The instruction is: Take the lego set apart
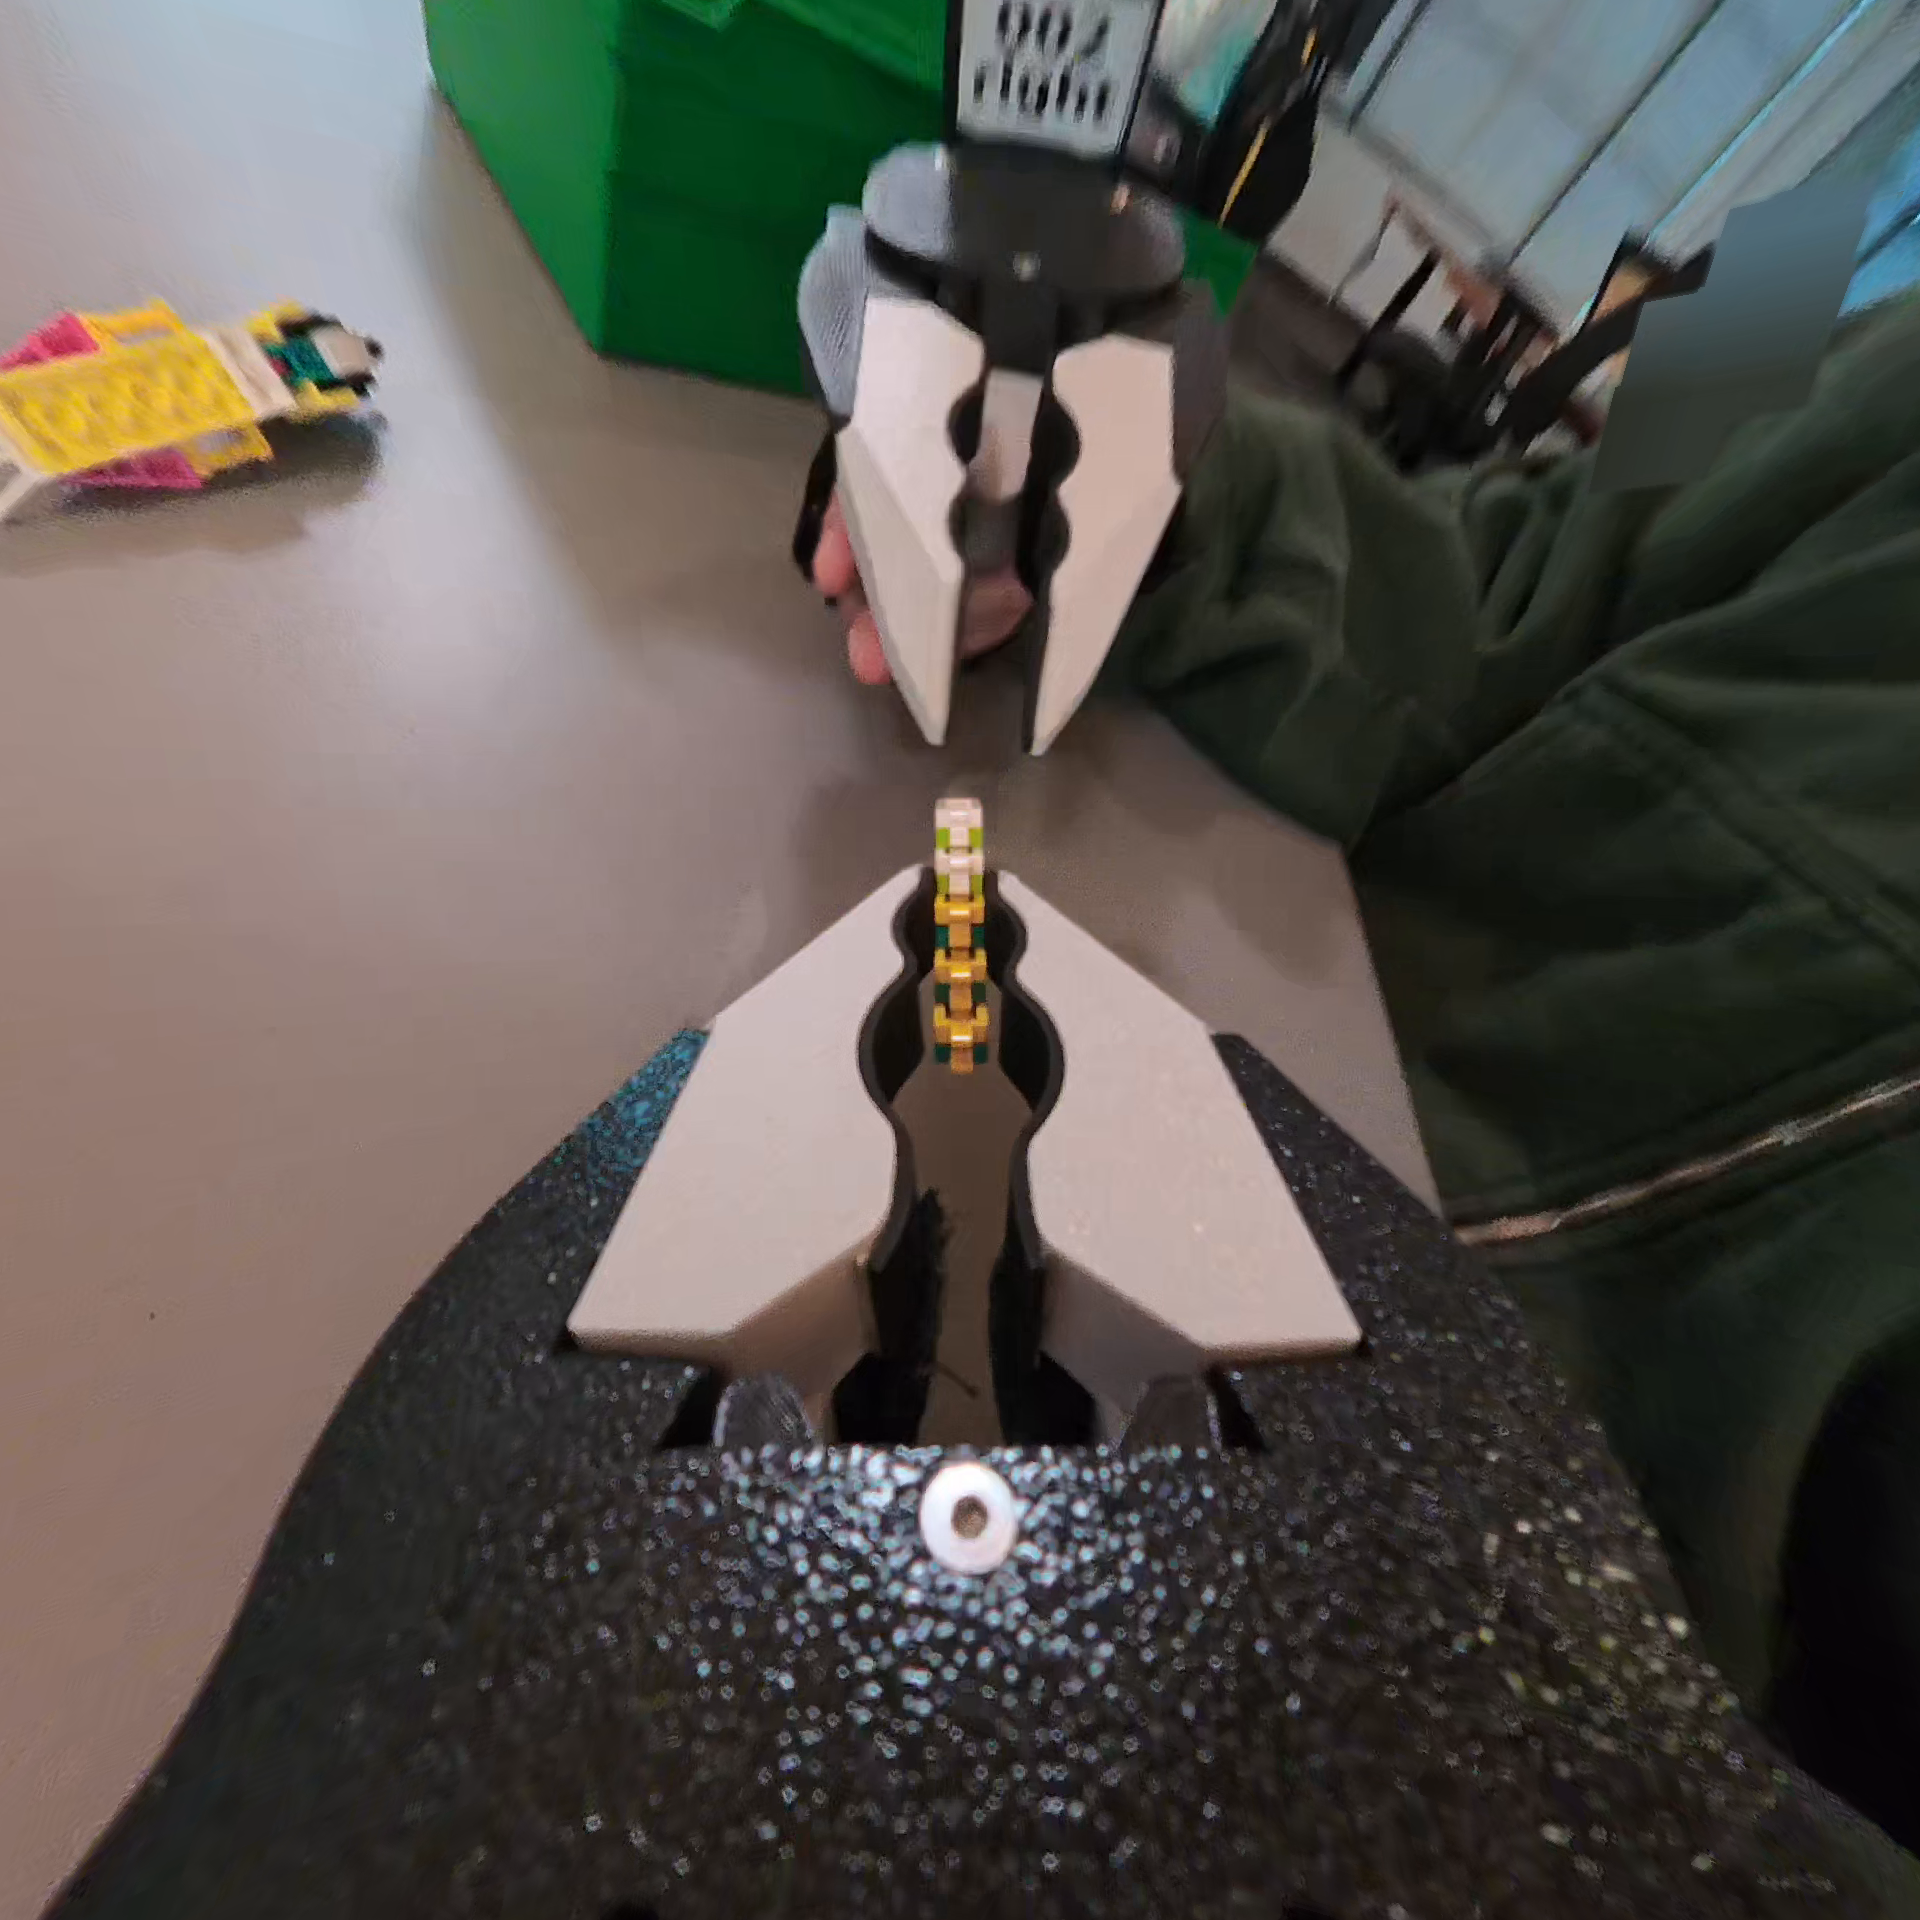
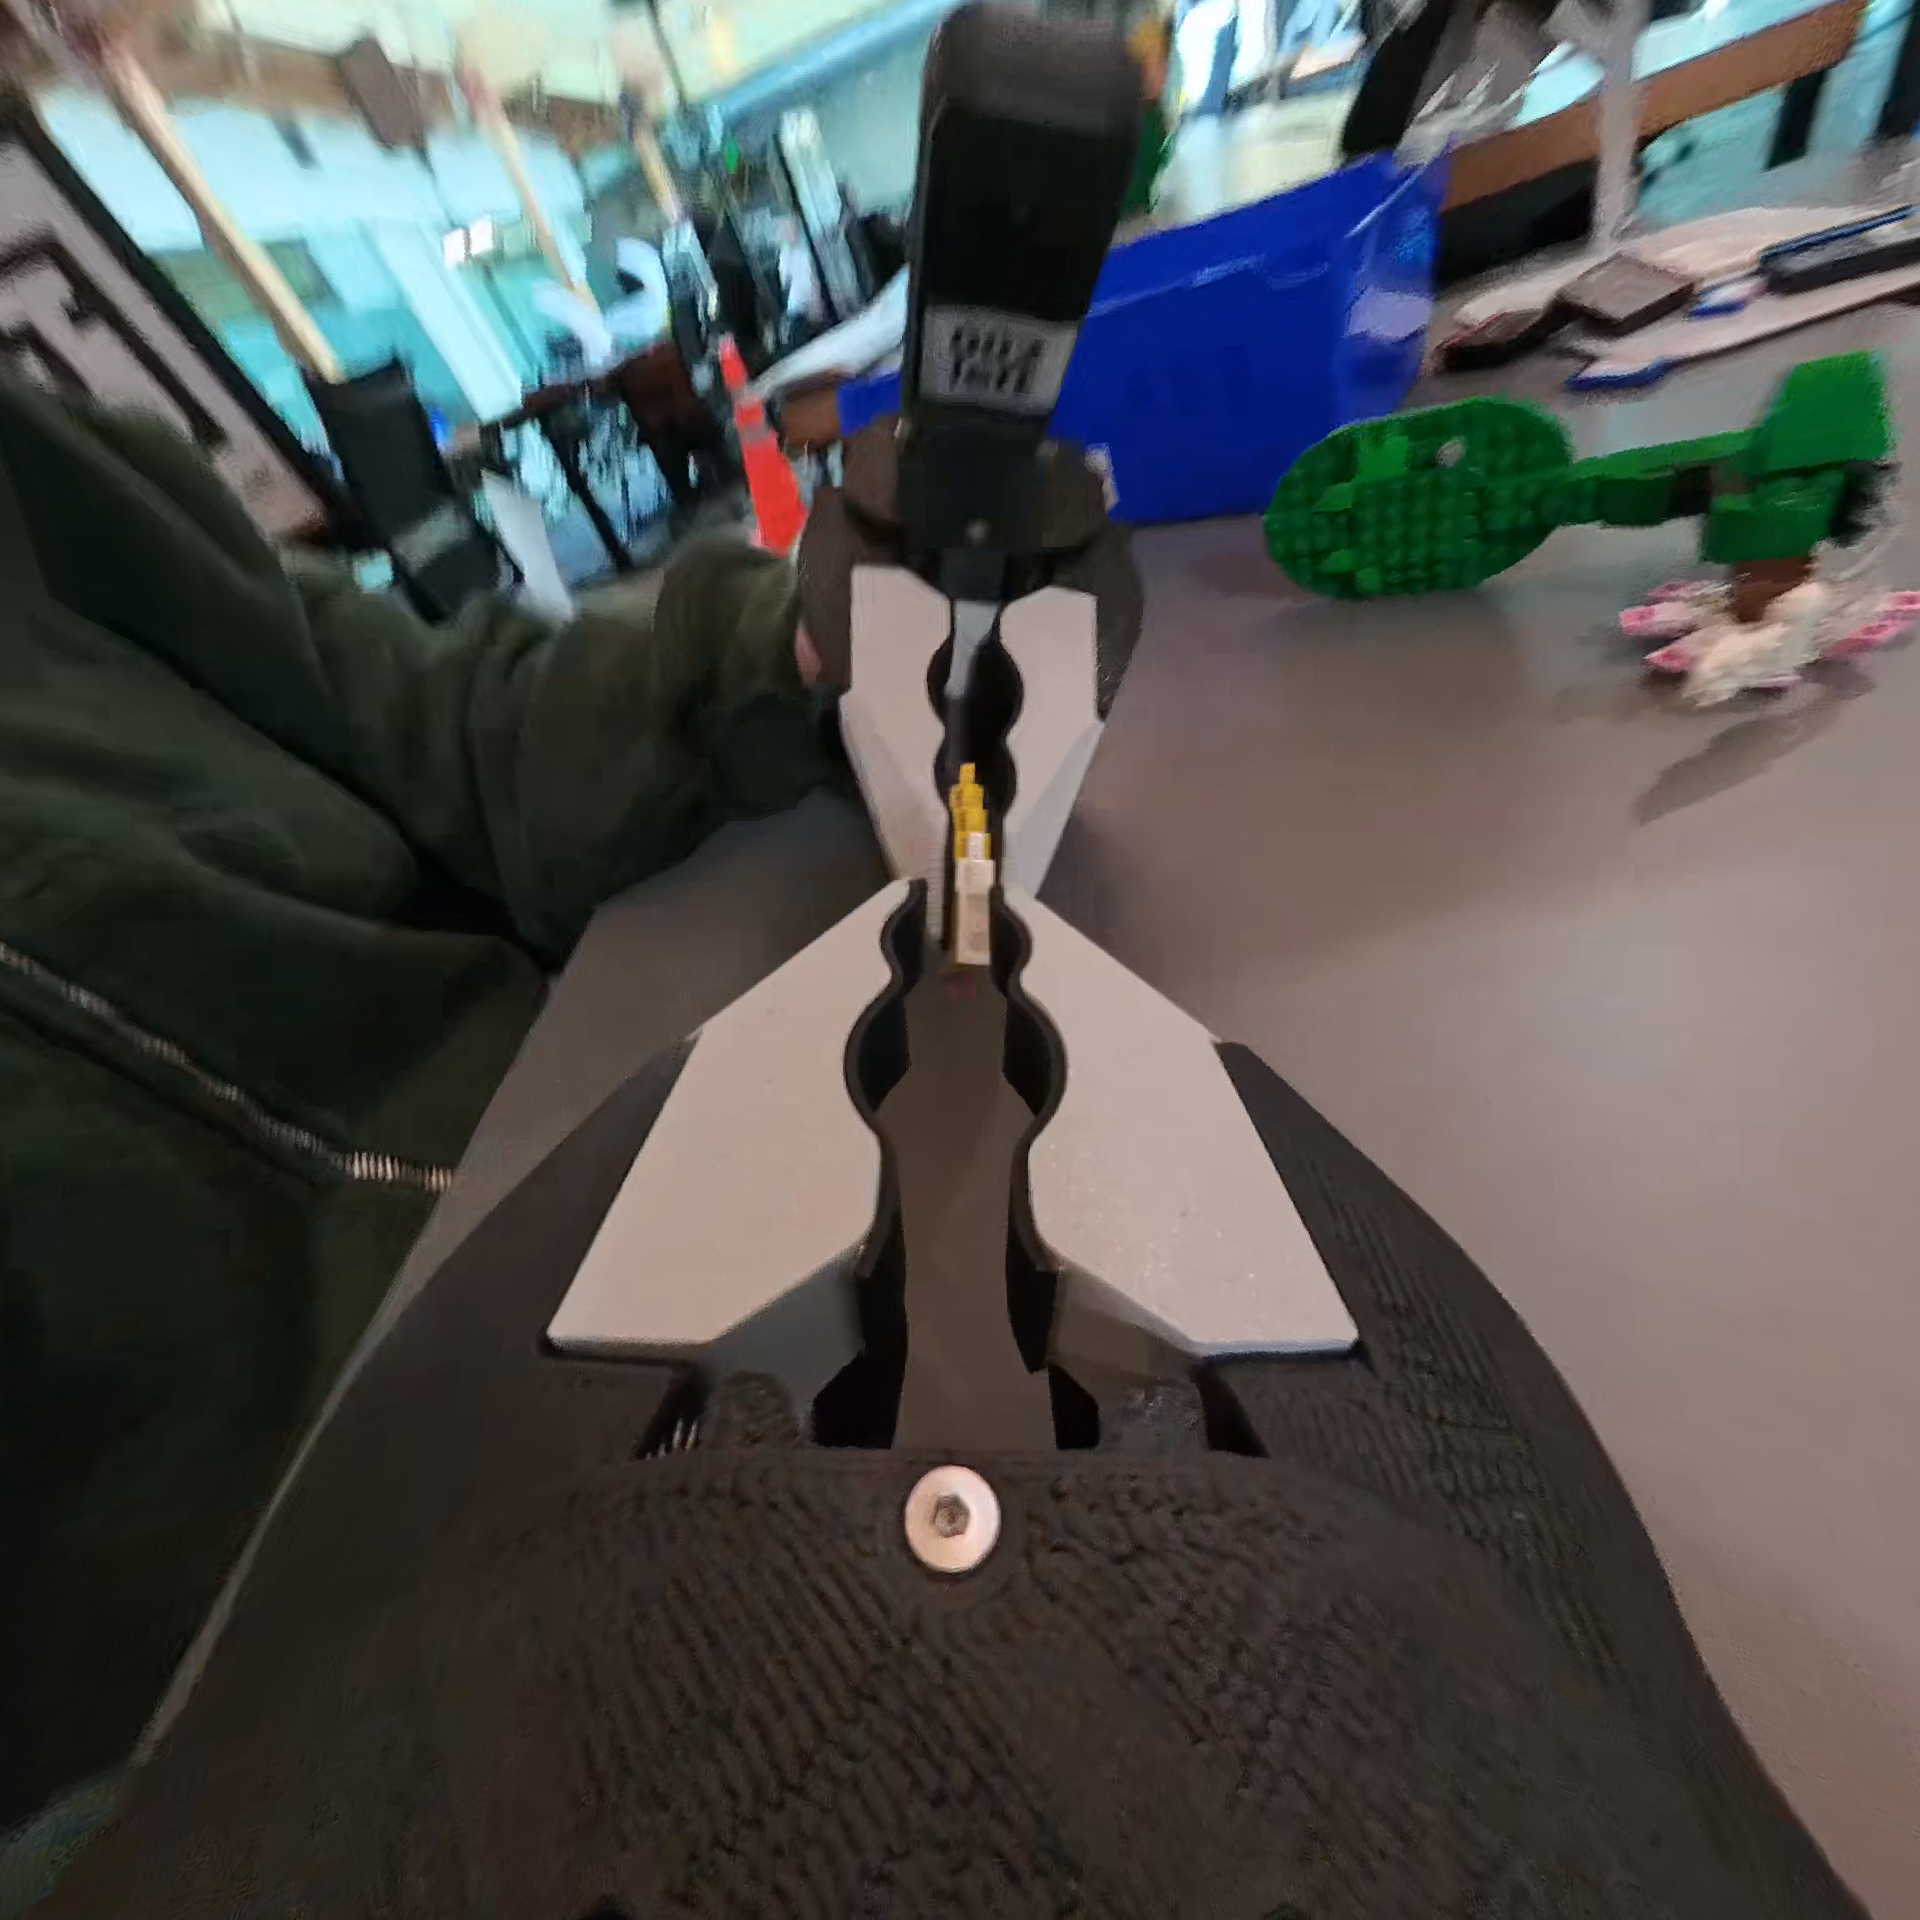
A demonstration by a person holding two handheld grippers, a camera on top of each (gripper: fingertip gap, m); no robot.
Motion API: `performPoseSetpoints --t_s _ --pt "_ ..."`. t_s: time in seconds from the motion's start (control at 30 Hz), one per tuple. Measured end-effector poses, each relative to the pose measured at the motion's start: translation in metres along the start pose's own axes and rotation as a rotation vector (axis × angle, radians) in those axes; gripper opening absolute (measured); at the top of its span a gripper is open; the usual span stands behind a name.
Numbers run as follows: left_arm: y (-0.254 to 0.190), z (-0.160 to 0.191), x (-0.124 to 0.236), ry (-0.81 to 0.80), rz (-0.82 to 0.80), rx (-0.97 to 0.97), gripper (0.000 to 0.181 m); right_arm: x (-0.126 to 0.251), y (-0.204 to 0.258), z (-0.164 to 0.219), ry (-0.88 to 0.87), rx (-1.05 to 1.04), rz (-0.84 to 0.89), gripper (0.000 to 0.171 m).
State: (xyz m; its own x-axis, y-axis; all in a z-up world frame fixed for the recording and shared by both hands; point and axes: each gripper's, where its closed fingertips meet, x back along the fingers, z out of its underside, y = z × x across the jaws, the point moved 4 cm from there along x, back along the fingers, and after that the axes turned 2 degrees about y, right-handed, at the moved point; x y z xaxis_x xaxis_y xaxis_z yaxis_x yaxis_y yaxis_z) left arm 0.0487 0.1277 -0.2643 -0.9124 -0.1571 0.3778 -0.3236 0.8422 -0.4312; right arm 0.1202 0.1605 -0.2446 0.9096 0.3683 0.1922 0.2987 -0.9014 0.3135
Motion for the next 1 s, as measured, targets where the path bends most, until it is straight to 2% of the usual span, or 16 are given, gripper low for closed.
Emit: performPoseSetpoints --t_s 0.07,0.2,0.27,0.3,0.43,0.53,0.6,0.67,0.77,0.87,1.0 --pt "-0.001 0.009 -0.005 0.093 -0.027 -0.043 0.006 -0.004 0.006 0.011 0.116 0.084 0.009 0.007" --pt "-0.002 0.019 -0.011 0.185 -0.042 -0.088 0.007 -0.012 0.009 0.027 0.274 0.170 0.051 0.015" --pt "-0.003 0.021 -0.013 0.206 -0.047 -0.108 0.007 -0.015 0.008 0.032 0.316 0.166 0.060 0.014" --pt "-0.004 0.021 -0.013 0.205 -0.046 -0.111 0.007 -0.016 0.008 0.033 0.329 0.167 0.060 0.008" --pt "-0.004 0.020 -0.013 0.194 -0.054 -0.121 0.006 -0.016 0.008 0.034 0.334 0.145 0.059 0.006" --pt "0.003 0.007 -0.009 0.061 -0.103 -0.091 0.011 -0.011 -0.001 0.022 0.230 0.068 0.094 0.005" --pt "0.001 -0.009 -0.003 -0.101 -0.060 -0.028 0.027 -0.007 -0.005 0.010 0.102 -0.004 0.082 0.005" --pt "0.001 -0.017 0.002 -0.195 -0.032 -0.004 0.026 -0.005 -0.006 0.000 -0.005 -0.054 0.055 0.005" --pt "0.000 -0.019 0.001 -0.237 -0.015 0.000 0.009 -0.006 -0.005 -0.007 -0.095 -0.094 0.024 0.005" --pt "0.000 -0.024 0.005 -0.299 -0.012 0.003 0.007 -0.005 -0.004 -0.011 -0.130 -0.084 0.030 0.005" --pt "-0.002 -0.021 0.005 -0.255 0.012 0.014 0.007 -0.007 -0.002 -0.010 -0.114 -0.061 0.030 0.006"
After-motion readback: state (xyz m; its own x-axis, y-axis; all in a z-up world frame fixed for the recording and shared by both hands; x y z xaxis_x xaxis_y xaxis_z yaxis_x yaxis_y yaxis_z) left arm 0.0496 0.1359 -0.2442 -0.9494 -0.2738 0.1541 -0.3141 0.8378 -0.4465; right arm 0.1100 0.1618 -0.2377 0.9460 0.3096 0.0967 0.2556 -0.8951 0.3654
